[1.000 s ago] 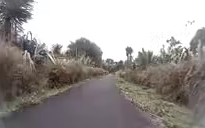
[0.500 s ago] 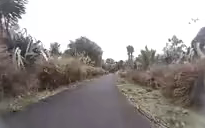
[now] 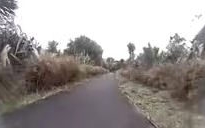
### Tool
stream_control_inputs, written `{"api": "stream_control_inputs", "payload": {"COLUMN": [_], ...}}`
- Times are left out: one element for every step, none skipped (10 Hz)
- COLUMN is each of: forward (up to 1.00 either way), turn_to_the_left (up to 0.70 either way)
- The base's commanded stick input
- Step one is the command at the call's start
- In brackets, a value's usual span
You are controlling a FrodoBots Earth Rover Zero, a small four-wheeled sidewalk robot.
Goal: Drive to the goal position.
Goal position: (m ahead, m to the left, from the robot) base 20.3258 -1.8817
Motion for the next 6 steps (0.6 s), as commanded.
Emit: {"api": "stream_control_inputs", "payload": {"forward": [0.85,0.85,0.85,0.85,0.85,0.85], "turn_to_the_left": [0.00,0.00,0.00,0.00,0.00,0.00]}}
